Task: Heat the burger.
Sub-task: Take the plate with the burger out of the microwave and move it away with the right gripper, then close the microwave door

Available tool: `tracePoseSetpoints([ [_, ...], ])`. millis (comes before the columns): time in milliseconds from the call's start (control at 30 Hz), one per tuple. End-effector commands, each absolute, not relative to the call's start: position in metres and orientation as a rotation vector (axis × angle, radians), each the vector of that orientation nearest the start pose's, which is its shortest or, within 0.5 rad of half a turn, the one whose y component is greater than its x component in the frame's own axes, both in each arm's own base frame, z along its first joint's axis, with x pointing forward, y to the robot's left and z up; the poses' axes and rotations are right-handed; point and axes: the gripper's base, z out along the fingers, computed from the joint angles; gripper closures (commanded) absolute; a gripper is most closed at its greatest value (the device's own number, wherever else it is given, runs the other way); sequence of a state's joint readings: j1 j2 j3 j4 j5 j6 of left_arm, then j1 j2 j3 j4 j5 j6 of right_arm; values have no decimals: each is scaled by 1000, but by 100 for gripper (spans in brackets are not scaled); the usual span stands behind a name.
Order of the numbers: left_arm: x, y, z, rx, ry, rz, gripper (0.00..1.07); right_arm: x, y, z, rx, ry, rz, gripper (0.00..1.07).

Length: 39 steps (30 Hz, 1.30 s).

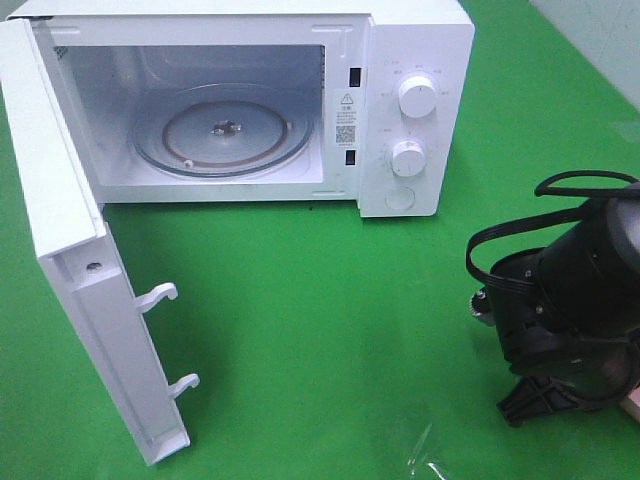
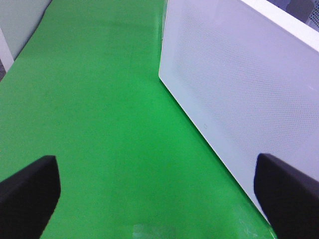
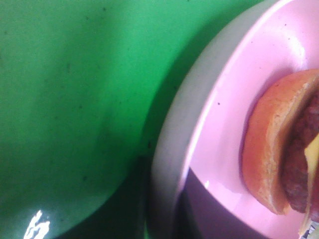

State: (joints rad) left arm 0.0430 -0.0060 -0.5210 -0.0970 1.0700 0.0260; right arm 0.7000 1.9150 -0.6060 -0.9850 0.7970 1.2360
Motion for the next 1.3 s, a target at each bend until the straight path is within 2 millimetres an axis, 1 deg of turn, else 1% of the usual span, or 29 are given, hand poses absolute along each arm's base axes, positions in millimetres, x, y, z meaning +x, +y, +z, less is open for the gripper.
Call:
tracePoseSetpoints([
  [33, -9, -8, 282, -15, 2022, -74, 9, 209, 99, 74, -448, 2736, -977, 101],
  [133, -9, -8, 282, -15, 2022, -74, 9, 209, 100, 72, -450, 2743, -953, 98],
  [167, -9, -8, 282, -15, 2022, -74, 9, 209, 100, 72, -448, 2745, -953, 94],
  [267, -9, -8, 282, -15, 2022, -74, 9, 208, 101, 73, -430, 2757, -949, 92],
  [300, -9, -8, 282, -15, 2022, -74, 9, 208, 102, 73, -418, 2762, -943, 87],
  [333, -9, -8, 282, -15, 2022, -74, 9, 208, 102, 73, -418, 2762, -943, 87],
  [400, -9, -8, 282, -15, 2022, -74, 9, 210, 106, 79, -381, 2779, -907, 75],
  [500, -9, -8, 282, -15, 2022, -74, 9, 212, 110, 86, -372, 2786, -866, 70],
  [533, -9, -8, 282, -15, 2022, -74, 9, 215, 114, 98, -360, 2784, -802, 67],
  [567, -9, -8, 282, -15, 2022, -74, 9, 215, 114, 98, -360, 2784, -802, 67],
  [600, -9, -8, 282, -15, 2022, -74, 9, 217, 118, 111, -350, 2772, -742, 67],
  [633, -9, -8, 282, -15, 2022, -74, 9, 217, 118, 111, -350, 2772, -742, 67],
  [667, -9, -8, 282, -15, 2022, -74, 9, 218, 120, 119, -342, 2766, -704, 67],
  [700, -9, -8, 282, -15, 2022, -74, 9, 220, 124, 137, -319, 2742, -612, 67],
  [733, -9, -8, 282, -15, 2022, -74, 9, 220, 124, 137, -319, 2742, -612, 67],
  [767, -9, -8, 282, -15, 2022, -74, 9, 220, 127, 154, -317, 2719, -520, 67],
  [800, -9, -8, 282, -15, 2022, -74, 9, 220, 127, 154, -317, 2719, -520, 67],
  [833, -9, -8, 282, -15, 2022, -74, 9, 218, 129, 170, -346, 2686, -433, 67],
  [867, -9, -8, 282, -15, 2022, -74, 9, 218, 129, 170, -346, 2686, -433, 67],
  [900, -9, -8, 282, -15, 2022, -74, 9, 215, 130, 187, -370, 2652, -339, 67],
  [933, -9, -8, 282, -15, 2022, -74, 9, 215, 130, 187, -370, 2652, -339, 67],
  [967, -9, -8, 282, -15, 2022, -74, 9, 211, 130, 201, -402, 2623, -256, 67],
  [1000, -9, -8, 282, -15, 2022, -74, 9, 211, 130, 201, -402, 2623, -256, 67],
  [1033, -9, -8, 282, -15, 2022, -74, 9, 205, 130, 214, -443, 2600, -187, 67],
  [1067, -9, -8, 282, -15, 2022, -74, 9, 205, 130, 214, -443, 2600, -187, 67],
  [1133, -9, -8, 282, -15, 2022, -74, 9, 189, 126, 239, -551, 2555, -53, 60],
  [1233, -9, -8, 282, -15, 2022, -74, 9, 184, 125, 245, -571, 2542, -15, 56],
  [1267, -9, -8, 282, -15, 2022, -74, 9, 175, 123, 256, -608, 2515, 61, 46],
  [1300, -9, -8, 282, -15, 2022, -74, 9, 175, 123, 256, -608, 2515, 61, 46],
])
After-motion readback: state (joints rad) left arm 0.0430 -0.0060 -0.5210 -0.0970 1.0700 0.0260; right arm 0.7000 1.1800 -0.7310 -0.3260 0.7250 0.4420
